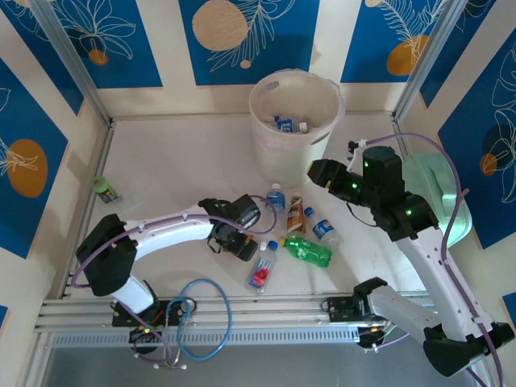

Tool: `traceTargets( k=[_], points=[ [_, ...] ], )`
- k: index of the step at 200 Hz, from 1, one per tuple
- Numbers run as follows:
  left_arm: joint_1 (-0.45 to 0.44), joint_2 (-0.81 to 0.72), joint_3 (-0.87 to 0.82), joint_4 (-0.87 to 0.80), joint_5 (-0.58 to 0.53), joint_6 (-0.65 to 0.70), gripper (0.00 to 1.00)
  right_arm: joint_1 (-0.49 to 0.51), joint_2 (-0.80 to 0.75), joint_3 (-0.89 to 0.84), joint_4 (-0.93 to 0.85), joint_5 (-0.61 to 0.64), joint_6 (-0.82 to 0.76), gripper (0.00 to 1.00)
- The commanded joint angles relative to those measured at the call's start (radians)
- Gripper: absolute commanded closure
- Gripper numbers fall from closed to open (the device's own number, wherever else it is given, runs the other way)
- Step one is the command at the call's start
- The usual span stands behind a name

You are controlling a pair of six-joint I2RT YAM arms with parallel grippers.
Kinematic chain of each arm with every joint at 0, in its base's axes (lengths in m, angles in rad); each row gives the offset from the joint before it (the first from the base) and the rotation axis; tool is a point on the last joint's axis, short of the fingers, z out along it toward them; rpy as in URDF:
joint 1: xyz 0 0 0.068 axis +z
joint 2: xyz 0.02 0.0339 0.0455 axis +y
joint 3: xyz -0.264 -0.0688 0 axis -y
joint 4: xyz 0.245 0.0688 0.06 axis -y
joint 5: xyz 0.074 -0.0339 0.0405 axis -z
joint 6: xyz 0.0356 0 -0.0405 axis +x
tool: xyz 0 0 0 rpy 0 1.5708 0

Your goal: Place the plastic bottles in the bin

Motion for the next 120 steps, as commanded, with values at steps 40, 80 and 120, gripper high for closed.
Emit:
traceTargets(
  k=[40,80,120],
  points=[
    [0.012,0.048,0.101,-0.046,-0.107,0.193,0.00,-0.004,-0.014,0.025,-0.026,0.014,0.004,0.39],
    [0.015,0.074,0.109,0.023,-0.049,0.289,0.00,-0.007,-0.014,0.029,-0.026,0.011,0.007,0.38],
    [0.037,0.137,0.102,0.066,-0.018,0.322,0.00,-0.010,-0.014,0.050,-0.038,0.013,0.002,0.37]
  ],
)
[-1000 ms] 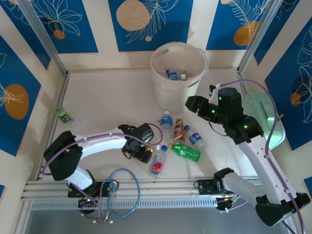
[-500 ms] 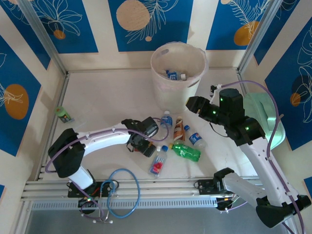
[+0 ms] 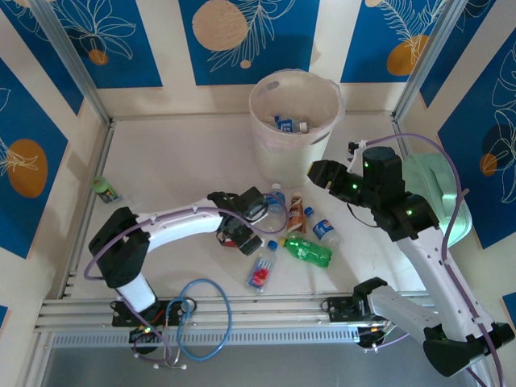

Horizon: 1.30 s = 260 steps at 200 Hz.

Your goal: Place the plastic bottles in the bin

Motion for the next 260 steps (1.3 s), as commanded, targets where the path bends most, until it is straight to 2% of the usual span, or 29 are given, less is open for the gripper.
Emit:
traceTargets(
  k=[1,29,53,82,113,157,182,215,260],
  points=[
    [0.025,0.039,0.008,0.029,0.034,0.049,0.00,-0.007,-0.015,0.043,-0.015,0.013,0.003,0.37],
    [0.052,0.047,0.011,0.008,0.103,0.013,0.00,-0.012,-0.006,0.055,-0.015,0.005,0.005,0.37],
    [0.052,-0.021,-0.034,-0.011,0.163,-0.021,0.00,-0.013,-0.003,0.056,-0.011,0.008,0.006,0.37],
    [0.053,-0.092,-0.113,-0.008,0.154,-0.046,0.00,-0.012,0.006,0.046,0.010,-0.001,0.016,0.37],
    [0.055,-0.071,-0.153,0.031,0.170,-0.063,0.00,-0.012,0.016,0.042,0.022,-0.007,0.019,0.37],
    [0.055,-0.015,-0.120,0.047,0.183,-0.089,0.10,-0.012,0.007,0.043,0.005,-0.001,0.015,0.37],
    [0.054,-0.005,-0.122,0.046,0.186,-0.096,0.19,-0.013,-0.001,0.034,0.002,0.003,0.015,0.37],
    [0.054,-0.086,-0.125,0.043,0.182,-0.104,0.29,-0.016,-0.004,0.027,0.009,-0.003,0.020,0.37],
    [0.055,-0.221,-0.103,0.031,0.154,-0.096,0.36,-0.016,0.003,0.026,0.032,-0.028,0.028,0.37]
  ],
)
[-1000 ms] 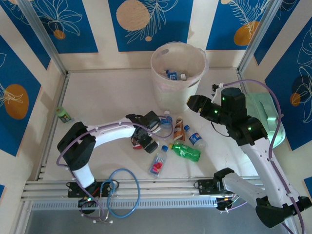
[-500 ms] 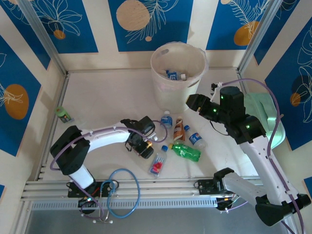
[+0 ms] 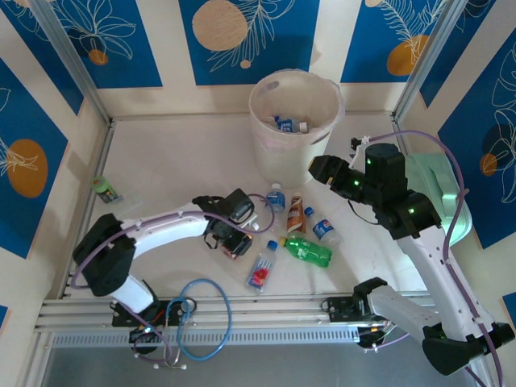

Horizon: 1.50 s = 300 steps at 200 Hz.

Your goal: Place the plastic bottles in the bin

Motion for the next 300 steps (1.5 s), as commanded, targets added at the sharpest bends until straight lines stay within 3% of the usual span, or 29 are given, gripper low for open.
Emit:
traceTargets(
  k=[1,25,61,106,169,210,300],
  points=[
    [0.007,-0.083,0.035,-0.019,-0.010,0.004,0.36,-0.005,-0.008,-0.002,0.021,-0.027,0.013,0.37],
    [0.007,-0.158,0.036,0.006,-0.005,0.009,0.36,-0.001,0.007,0.001,0.032,-0.068,0.007,0.37],
    [0.008,-0.137,0.013,-0.037,-0.018,0.033,0.11,0.013,0.016,0.004,0.029,-0.070,0.009,0.37],
    [0.009,-0.072,-0.056,-0.009,-0.046,0.019,0.03,0.012,0.014,0.002,0.027,-0.064,0.009,0.37],
    [0.009,0.059,-0.062,0.027,-0.007,-0.014,0.24,0.009,0.008,0.011,0.015,-0.053,0.007,0.37],
    [0.008,0.036,-0.061,0.025,-0.039,-0.023,0.38,0.008,0.005,0.012,0.017,-0.048,0.008,0.37],
    [0.008,-0.131,0.078,-0.078,-0.102,-0.019,0.44,-0.017,-0.022,0.026,-0.003,-0.035,0.000,0.37]
  ],
)
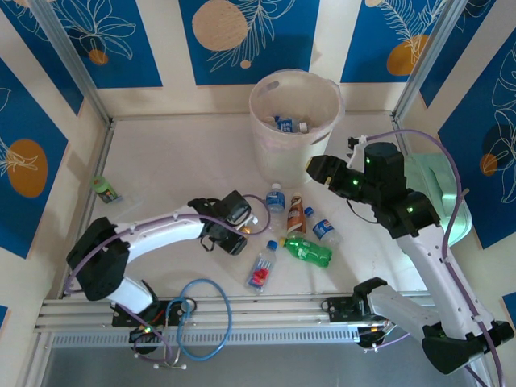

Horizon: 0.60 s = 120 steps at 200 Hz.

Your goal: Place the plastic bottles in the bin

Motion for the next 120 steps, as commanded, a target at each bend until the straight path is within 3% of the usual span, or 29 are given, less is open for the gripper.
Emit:
traceTargets(
  k=[1,31,56,120],
  points=[
    [0.007,-0.088,0.104,-0.063,-0.049,0.001,0.44,-0.018,-0.025,0.026,-0.020,0.009,-0.001,0.37],
    [0.006,-0.139,0.320,-0.137,-0.154,0.015,0.42,-0.057,-0.050,0.043,-0.046,0.013,-0.007,0.37],
    [0.017,-0.094,0.567,-0.167,-0.261,0.046,0.41,-0.067,-0.063,0.055,-0.067,0.015,-0.016,0.37],
    [0.039,0.237,1.131,-0.125,-0.190,0.060,0.41,-0.044,-0.121,-0.023,-0.058,0.015,0.035,0.38]
  ],
)
